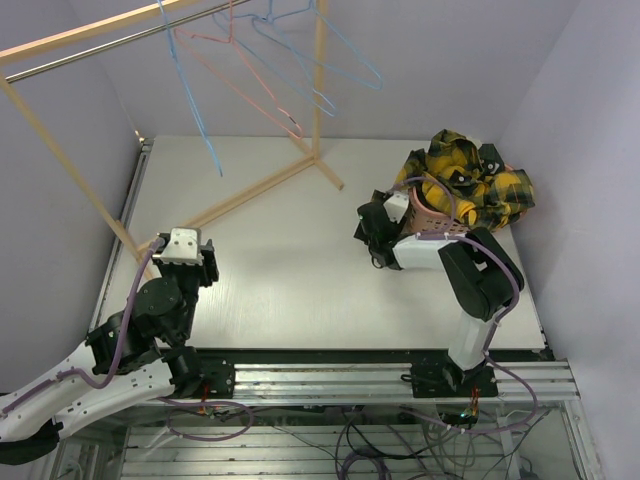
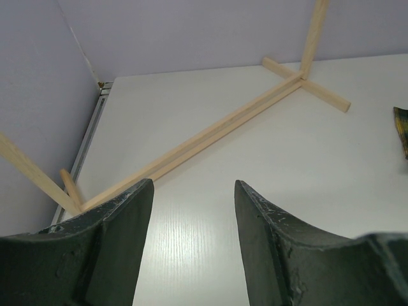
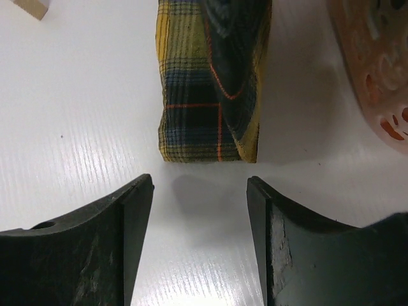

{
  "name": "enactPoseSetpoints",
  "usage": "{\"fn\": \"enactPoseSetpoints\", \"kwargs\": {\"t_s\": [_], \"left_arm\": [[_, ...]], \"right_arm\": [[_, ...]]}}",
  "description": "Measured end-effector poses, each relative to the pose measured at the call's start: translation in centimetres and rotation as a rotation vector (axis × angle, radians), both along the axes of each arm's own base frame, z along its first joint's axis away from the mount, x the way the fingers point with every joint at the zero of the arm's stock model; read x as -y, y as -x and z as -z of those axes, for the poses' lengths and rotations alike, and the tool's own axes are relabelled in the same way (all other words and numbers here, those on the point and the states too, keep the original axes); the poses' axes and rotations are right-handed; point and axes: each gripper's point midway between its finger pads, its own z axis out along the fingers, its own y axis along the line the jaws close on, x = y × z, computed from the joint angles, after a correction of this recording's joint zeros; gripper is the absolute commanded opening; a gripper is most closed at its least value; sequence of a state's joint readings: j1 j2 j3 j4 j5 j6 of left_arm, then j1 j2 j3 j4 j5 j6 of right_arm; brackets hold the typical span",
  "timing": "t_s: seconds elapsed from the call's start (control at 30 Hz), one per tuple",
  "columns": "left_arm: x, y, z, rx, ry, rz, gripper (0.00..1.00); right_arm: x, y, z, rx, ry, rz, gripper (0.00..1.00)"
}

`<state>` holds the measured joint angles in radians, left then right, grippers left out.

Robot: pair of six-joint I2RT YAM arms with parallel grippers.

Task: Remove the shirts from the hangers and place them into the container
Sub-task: Adjust the shirt in the bin.

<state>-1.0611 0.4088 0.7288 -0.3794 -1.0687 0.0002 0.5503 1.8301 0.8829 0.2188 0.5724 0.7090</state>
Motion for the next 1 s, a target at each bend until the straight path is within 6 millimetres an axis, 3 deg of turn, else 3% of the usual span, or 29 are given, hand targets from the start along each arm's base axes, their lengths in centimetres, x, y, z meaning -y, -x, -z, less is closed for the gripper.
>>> {"fn": "enactPoseSetpoints", "kwargs": {"t_s": [0.2, 0.4, 0.47, 0.57, 0.6, 0.83, 0.93, 0.97, 1.0], "left_arm": [[0.1, 0.0, 0.1, -0.002, -0.004, 0.0, 0.65], [0.1, -0.1, 0.2, -0.004, -0.01, 0.0, 0.65], [0.1, -0.1, 0.2, -0.004, -0.014, 0.0, 0.65], [0.1, -0.1, 0.2, -0.003, -0.016, 0.0, 0.65], [0.1, -0.1, 0.2, -0.003, -0.016, 0.0, 0.65], [0.1, -0.1, 0.1, 0.0, -0.015, 0.0, 0.65], [0.1, -0.1, 0.2, 0.0, -0.017, 0.0, 0.65], [0.1, -0.1, 0.2, 0.0, -0.017, 0.001, 0.65], [0.1, -0.1, 0.2, 0.001, -0.017, 0.001, 0.65]], "right_arm": [[0.6, -0.6, 0.3, 0.008, -0.006, 0.04, 0.62], [0.4, -3.5, 0.3, 0.04, -0.029, 0.082, 0.56], [0.3, -4.1, 0.3, 0.049, -0.031, 0.09, 0.45], [0.2, -5.0, 0.3, 0.057, -0.031, 0.096, 0.06], [0.1, -5.1, 0.4, 0.055, -0.029, 0.093, 0.0], [0.0, -5.2, 0.5, 0.052, -0.016, 0.075, 0.0], [0.0, -5.3, -0.5, 0.067, -0.005, 0.058, 0.0], [0.0, -5.4, -1.2, 0.079, -0.006, 0.054, 0.02], [-0.1, -5.6, -2.2, 0.094, -0.007, 0.049, 0.2]]}}
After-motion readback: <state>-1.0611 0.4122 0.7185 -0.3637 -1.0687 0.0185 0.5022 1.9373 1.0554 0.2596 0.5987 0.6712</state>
